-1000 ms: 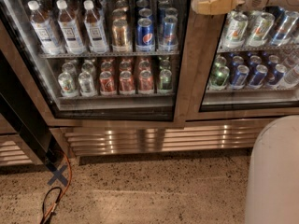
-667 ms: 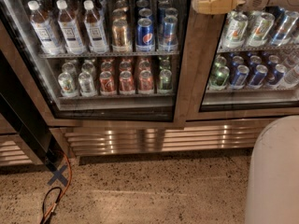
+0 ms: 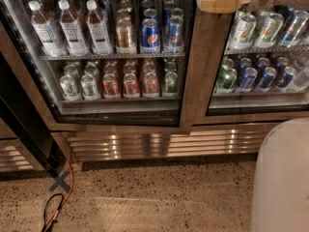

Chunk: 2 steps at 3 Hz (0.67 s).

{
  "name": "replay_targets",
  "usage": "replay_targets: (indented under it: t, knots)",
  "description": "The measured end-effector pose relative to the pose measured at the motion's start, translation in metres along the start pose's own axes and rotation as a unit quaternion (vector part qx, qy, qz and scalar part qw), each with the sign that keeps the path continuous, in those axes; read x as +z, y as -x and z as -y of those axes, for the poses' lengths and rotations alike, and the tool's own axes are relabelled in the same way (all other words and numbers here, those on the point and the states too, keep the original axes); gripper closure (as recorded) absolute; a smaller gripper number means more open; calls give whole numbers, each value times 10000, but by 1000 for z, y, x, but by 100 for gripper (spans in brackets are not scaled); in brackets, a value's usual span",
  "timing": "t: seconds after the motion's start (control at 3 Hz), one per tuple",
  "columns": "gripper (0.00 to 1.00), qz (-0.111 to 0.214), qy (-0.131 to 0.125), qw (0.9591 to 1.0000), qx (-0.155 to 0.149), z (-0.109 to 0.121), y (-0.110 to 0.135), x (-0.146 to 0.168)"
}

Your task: Open left fridge door

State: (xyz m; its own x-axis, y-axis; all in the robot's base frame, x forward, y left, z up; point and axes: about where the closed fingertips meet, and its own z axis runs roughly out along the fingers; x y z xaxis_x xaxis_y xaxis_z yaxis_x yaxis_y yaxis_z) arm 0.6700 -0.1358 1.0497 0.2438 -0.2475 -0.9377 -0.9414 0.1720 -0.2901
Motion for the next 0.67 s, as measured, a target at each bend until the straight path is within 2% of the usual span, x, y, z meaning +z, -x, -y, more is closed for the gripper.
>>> replay_targets:
  t: [0.67]
  knots:
    - [60, -35, -25, 9999, 100, -8, 1, -6]
